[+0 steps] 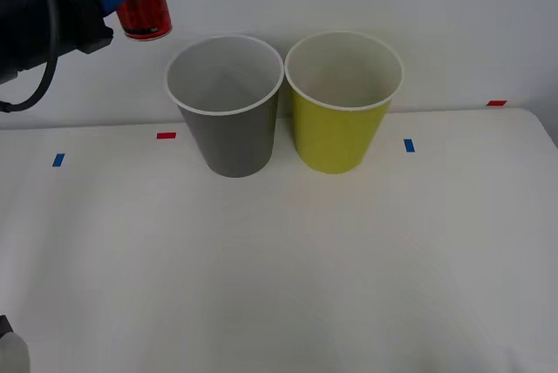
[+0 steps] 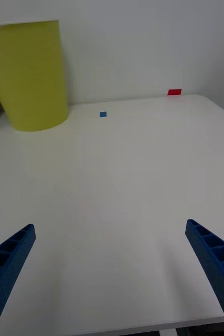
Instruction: Put cans in the gray bin and PET bottles in the light green bin.
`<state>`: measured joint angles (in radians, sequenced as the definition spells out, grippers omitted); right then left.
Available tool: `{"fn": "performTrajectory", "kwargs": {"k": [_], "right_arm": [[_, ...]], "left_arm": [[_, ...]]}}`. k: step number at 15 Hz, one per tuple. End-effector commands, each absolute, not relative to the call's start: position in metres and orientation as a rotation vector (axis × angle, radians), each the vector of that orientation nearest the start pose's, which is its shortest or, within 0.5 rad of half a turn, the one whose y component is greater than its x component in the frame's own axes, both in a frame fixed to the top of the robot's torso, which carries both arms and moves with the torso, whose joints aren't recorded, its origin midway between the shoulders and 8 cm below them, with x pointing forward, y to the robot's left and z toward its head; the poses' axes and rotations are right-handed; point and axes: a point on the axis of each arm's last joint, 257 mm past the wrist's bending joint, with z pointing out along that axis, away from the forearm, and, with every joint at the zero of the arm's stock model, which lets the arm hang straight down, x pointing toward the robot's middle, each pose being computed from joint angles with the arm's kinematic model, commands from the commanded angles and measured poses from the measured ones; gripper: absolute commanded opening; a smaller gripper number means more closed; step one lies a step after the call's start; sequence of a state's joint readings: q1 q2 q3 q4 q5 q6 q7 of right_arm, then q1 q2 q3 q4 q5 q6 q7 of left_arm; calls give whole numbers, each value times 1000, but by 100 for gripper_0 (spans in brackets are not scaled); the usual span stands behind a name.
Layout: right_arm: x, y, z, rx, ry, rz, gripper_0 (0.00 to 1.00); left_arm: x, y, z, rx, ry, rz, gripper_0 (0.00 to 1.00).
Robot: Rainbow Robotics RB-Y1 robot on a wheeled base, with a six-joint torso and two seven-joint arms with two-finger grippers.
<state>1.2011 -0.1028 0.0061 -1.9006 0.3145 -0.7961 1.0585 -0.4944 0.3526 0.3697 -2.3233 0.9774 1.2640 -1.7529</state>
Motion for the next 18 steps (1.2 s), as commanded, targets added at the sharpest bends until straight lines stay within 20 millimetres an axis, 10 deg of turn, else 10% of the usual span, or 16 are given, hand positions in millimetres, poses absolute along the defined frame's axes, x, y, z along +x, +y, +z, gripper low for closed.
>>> {"fn": "performTrajectory", "kwargs": {"k": [1, 7, 18], "right_arm": [[158, -291, -282, 66, 1652, 23, 100], [158, -291, -282, 66, 1652, 23, 100], [158, -291, -282, 66, 1652, 23, 100]], "left_arm": [[495, 150, 118, 498, 1428, -367, 0], [549, 115, 84, 492, 1401, -378, 0], [579, 84, 32, 486, 1377, -408, 0]]}}
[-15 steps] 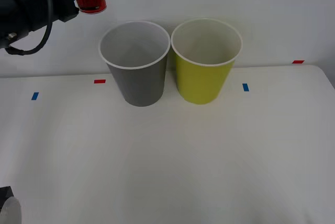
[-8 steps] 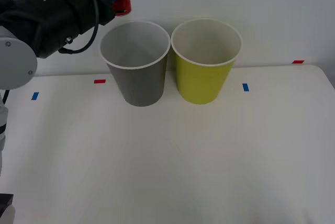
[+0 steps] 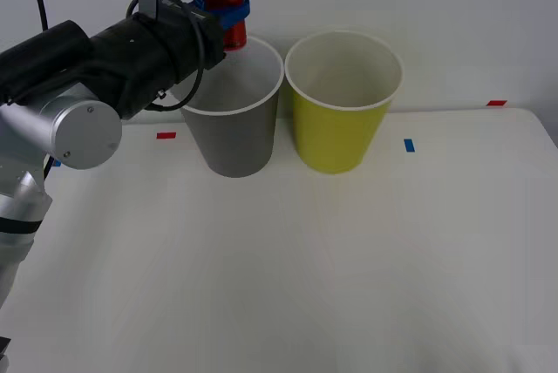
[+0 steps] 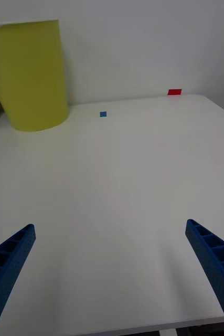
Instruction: Put cans in the gray bin and PET bottles in the light green bin.
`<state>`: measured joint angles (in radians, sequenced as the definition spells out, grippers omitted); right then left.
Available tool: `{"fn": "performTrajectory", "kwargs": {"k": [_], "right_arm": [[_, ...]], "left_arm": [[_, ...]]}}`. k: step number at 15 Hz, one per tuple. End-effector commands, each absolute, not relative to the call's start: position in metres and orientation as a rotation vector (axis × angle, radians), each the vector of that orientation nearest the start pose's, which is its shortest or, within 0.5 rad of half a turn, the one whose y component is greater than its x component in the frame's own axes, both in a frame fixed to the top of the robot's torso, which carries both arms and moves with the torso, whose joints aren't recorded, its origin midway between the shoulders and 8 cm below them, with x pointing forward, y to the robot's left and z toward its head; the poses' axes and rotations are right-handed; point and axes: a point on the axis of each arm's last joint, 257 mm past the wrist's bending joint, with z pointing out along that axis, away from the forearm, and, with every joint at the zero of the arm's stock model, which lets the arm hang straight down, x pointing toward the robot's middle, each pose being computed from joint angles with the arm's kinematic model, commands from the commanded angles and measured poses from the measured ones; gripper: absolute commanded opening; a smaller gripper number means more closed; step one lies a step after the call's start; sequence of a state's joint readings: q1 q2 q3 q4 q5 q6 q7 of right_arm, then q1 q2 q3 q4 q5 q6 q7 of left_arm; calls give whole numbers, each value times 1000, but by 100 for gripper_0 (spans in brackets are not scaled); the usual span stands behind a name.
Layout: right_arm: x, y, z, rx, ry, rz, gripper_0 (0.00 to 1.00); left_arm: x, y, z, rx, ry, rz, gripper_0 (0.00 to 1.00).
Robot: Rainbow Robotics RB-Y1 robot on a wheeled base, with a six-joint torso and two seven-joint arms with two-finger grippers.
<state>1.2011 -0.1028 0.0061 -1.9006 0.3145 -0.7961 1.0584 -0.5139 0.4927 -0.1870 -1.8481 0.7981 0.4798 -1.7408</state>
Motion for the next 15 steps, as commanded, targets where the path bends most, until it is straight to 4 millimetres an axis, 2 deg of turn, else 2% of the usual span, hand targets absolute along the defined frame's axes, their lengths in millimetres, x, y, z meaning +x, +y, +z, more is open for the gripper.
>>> {"fn": "performTrajectory", "kwargs": {"k": [1, 7, 8, 9, 15], "right_arm": [[158, -291, -282, 66, 1652, 23, 100], [158, -291, -282, 66, 1652, 23, 100], [158, -291, -282, 66, 1652, 23, 100], [158, -291, -282, 66, 1652, 23, 100], [158, -291, -282, 66, 1652, 23, 100]], "left_arm": [[582, 83, 31, 487, 1372, -404, 0], [594, 80, 23, 469, 1346, -394, 2], [594, 79, 23, 469, 1347, -395, 34], [594, 79, 22, 469, 1349, -394, 100], [598, 92, 21, 480, 1355, -354, 100]]}}
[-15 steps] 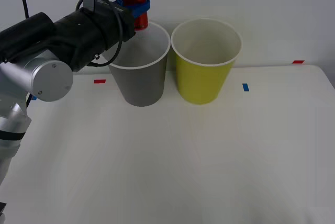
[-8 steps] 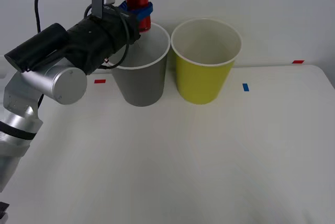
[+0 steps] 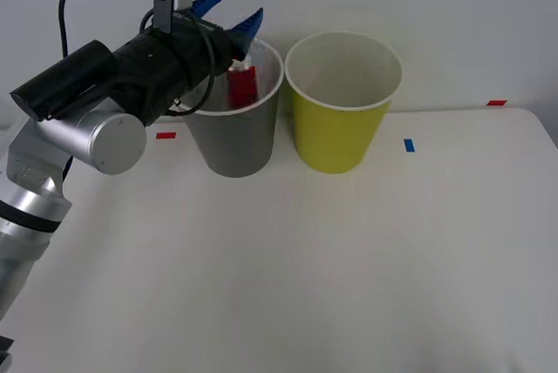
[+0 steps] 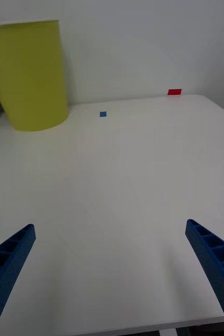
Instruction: Put cans in the gray bin and PET bottles in the light green bin.
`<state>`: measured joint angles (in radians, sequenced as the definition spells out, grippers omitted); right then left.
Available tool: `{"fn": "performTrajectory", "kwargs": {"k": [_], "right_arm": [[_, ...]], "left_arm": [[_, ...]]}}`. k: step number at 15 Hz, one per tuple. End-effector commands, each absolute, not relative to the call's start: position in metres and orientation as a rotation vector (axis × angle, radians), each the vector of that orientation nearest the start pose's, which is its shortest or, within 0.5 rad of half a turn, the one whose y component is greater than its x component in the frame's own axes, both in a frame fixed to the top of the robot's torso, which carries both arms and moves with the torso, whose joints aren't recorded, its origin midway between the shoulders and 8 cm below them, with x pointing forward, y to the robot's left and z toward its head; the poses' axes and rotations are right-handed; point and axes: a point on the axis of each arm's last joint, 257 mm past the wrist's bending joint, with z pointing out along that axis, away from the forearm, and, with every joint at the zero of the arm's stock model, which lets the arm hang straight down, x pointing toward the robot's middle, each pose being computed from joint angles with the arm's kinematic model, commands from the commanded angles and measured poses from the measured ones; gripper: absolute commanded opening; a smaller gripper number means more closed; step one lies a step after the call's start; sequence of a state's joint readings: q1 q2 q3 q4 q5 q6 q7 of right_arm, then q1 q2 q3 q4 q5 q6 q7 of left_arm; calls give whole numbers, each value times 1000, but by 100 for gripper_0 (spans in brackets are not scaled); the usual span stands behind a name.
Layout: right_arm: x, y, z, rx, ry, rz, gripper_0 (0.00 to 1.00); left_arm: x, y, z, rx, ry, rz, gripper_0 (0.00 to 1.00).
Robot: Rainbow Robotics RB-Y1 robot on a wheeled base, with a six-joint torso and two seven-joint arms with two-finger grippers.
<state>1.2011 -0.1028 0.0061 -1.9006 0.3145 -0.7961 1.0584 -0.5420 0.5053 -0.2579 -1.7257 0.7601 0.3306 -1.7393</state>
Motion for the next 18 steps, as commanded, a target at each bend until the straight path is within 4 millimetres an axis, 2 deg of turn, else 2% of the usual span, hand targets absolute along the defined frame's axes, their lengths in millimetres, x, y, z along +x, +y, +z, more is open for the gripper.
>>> {"fn": "performTrajectory", "kwargs": {"k": [1, 3, 6, 8, 11, 12, 13, 16, 18], "right_arm": [[158, -291, -282, 66, 1652, 23, 100], [158, -291, -282, 66, 1652, 23, 100], [158, -291, -282, 66, 1652, 23, 100], [158, -291, -282, 66, 1652, 23, 100], [158, -291, -282, 66, 1652, 23, 100], [158, -291, -282, 66, 1652, 23, 100], [158, -291, -282, 66, 1652, 23, 100], [158, -291, -282, 66, 1652, 23, 100], [158, -291, -282, 66, 1652, 23, 100]], "left_arm": [[598, 94, 23, 481, 1352, -351, 100], [598, 96, 25, 472, 1353, -358, 100], [585, 124, 29, 457, 1346, -334, 100], [563, 146, 30, 424, 1331, -324, 100], [521, 186, 20, 387, 1333, -279, 100], [511, 193, 19, 382, 1332, -269, 100], [497, 207, 14, 365, 1343, -249, 100], [459, 234, -11, 333, 1394, -209, 100], [444, 240, -25, 323, 1426, -201, 100]]}}
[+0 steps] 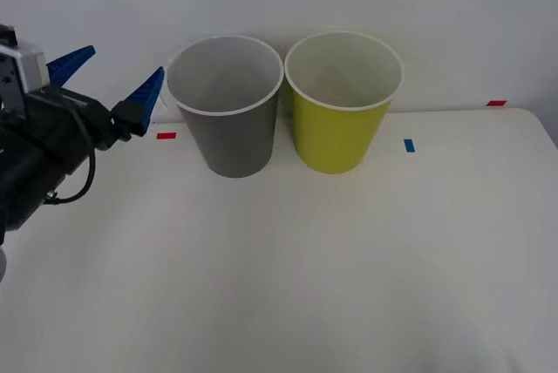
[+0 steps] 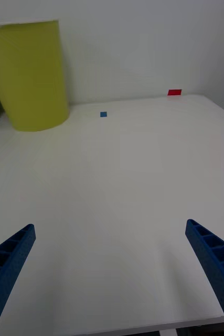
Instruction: Put cans in the gray bin and PET bottles in the light green bin.
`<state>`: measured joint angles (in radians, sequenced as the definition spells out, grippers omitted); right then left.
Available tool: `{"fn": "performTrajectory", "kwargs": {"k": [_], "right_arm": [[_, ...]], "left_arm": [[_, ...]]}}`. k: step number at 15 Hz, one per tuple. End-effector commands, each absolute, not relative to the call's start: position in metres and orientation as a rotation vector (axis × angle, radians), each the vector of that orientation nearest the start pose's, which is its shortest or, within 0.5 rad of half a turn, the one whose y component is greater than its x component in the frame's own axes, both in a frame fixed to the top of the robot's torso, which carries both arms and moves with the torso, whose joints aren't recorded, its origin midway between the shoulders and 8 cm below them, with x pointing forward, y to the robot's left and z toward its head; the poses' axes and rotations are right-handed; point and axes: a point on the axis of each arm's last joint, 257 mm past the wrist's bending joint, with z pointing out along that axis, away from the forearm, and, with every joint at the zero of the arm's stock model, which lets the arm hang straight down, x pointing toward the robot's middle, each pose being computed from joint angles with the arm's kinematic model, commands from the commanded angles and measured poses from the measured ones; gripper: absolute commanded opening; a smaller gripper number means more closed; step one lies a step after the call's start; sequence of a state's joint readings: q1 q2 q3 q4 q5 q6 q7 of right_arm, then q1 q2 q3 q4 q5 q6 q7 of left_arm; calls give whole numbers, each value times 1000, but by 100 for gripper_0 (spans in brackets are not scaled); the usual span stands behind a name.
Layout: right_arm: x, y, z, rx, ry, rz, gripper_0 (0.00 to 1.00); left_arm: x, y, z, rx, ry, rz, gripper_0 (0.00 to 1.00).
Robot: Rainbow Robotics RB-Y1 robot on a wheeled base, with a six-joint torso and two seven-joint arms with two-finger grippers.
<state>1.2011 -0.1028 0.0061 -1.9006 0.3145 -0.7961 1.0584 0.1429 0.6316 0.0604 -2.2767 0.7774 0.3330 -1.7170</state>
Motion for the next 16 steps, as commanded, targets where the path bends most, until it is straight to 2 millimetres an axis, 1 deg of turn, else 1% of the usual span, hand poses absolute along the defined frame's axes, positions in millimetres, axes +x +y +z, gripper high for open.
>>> {"fn": "performTrajectory", "kwargs": {"k": [1, 2, 4, 5, 7, 8, 9, 10, 12, 14, 16], "right_arm": [[158, -291, -282, 66, 1652, 23, 100], [158, -291, -282, 66, 1652, 23, 100], [158, -291, -282, 66, 1652, 23, 100], [158, -291, -282, 66, 1652, 23, 100], [158, -291, -282, 66, 1652, 23, 100], [158, -291, -282, 66, 1652, 23, 100], [158, -291, -282, 66, 1652, 23, 100], [158, -291, -282, 66, 1652, 23, 100], [158, -291, -282, 66, 1652, 23, 100], [158, -291, -282, 66, 1652, 23, 100], [158, -291, -282, 66, 1652, 23, 100]], "left_arm": [[434, 243, -37, 306, 1450, -205, 100], [426, 244, -46, 279, 1468, -209, 100], [421, 249, -56, 223, 1481, -214, 100], [420, 254, -65, 206, 1495, -203, 100], [411, 262, -89, 156, 1472, -203, 100], [403, 266, -104, 133, 1461, -202, 100], [395, 275, -118, 109, 1467, -180, 100], [389, 281, -128, 115, 1466, -145, 100], [367, 288, -151, 105, 1460, -101, 100], [345, 291, -171, 94, 1487, -87, 100], [327, 293, -187, 40, 1528, -121, 100]]}}
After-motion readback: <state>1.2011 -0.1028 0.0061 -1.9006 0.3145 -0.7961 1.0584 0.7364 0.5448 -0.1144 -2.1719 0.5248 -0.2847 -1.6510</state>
